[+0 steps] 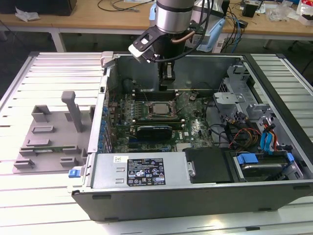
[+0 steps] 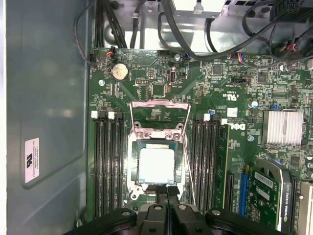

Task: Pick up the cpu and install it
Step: 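Place the cpu into insertion slot, then close the cpu cover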

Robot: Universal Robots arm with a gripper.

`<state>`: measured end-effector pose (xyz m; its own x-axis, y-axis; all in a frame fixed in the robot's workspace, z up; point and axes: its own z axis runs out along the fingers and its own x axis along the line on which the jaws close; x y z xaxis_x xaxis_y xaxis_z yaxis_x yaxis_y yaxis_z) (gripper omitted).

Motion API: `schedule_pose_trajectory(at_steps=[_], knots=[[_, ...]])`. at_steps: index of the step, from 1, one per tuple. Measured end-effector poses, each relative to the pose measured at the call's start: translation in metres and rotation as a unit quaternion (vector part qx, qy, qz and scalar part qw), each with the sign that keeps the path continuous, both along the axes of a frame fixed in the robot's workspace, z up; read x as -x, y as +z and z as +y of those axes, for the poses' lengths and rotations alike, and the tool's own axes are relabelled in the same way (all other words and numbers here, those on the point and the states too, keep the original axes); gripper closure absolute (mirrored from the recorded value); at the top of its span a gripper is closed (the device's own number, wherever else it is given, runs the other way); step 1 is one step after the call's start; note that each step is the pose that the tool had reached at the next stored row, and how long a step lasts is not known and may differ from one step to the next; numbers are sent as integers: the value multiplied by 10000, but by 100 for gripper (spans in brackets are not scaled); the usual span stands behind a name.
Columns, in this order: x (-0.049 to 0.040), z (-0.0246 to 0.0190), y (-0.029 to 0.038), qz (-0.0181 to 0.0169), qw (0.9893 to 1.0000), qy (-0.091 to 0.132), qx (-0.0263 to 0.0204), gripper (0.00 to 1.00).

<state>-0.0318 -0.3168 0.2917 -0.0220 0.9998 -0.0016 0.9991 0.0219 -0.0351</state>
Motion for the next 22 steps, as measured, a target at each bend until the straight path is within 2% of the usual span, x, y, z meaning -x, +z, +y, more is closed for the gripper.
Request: schedule_pose_trajectory(at_steps=[18,20,22], knots=[[-14,0,62,1,10000,0,1,89],[-63,0,62,1,10000,0,2,89],[-160,0,61,1,10000,0,2,89]])
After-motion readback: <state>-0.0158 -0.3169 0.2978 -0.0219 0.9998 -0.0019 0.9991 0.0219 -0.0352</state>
